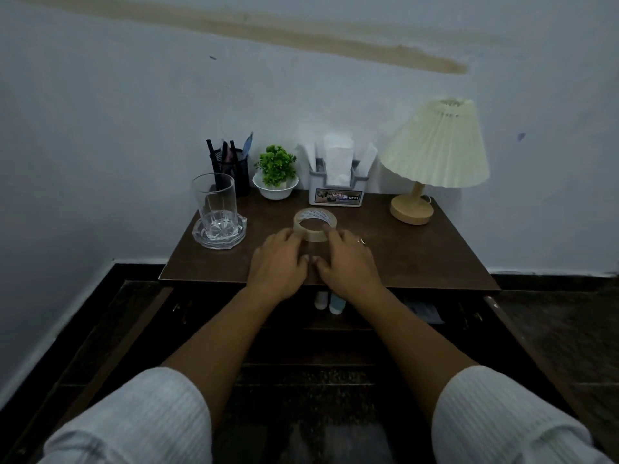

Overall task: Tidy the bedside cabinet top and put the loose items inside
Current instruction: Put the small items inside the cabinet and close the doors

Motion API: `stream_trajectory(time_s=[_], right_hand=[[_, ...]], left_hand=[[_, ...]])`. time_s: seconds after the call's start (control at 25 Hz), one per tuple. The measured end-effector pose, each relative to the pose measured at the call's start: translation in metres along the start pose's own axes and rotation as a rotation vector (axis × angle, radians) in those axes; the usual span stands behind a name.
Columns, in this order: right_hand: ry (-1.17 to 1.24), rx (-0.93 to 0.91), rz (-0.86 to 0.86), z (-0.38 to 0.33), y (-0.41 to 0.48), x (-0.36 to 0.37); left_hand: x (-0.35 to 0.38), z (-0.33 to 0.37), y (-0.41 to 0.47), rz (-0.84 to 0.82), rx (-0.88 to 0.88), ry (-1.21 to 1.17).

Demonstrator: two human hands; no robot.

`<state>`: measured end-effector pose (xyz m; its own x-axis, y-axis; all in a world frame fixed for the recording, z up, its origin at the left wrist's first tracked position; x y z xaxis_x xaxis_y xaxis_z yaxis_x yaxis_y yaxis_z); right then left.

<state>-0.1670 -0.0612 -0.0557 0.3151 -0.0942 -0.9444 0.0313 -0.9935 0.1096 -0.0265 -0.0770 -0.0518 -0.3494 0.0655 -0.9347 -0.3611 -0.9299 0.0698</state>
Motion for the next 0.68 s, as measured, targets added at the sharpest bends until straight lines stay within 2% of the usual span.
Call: stream_trajectory(time_s=[0.2, 0.32, 0.48, 0.68], right_hand=[[-0.127, -0.001, -0.052, 0.003, 0.022, 0.004], [-0.087, -0.020, -0.050, 0.001, 0.014, -0.004], [-0.044, -0.113, -0.078, -0.013, -0.023, -0.015], [-0.032, -0.228, -0.138, -0.029, -0.082, -0.024]], left_hand=[[0.013, -0.009, 0.022, -0.051, -0.039, 0.035], [0.005, -0.011, 0.019, -0.003, 0.015, -0.074], [-0.021, -0.015, -0.019, 0.047, 0.020, -0.203], [-0.041, -0.017, -0.081, -0.032, 0.040, -0.334]])
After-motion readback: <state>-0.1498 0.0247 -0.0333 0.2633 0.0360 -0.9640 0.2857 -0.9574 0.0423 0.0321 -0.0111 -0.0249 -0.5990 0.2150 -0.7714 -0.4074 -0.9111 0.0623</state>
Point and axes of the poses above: each hand's wrist, its own y-axis towards the middle knuckle, its own x-axis out of the palm, z = x × y, the point moved 6 cm from there along y, towards the middle knuckle, and after that the axes turned 8 degrees about -z, right-handed, at the moved point
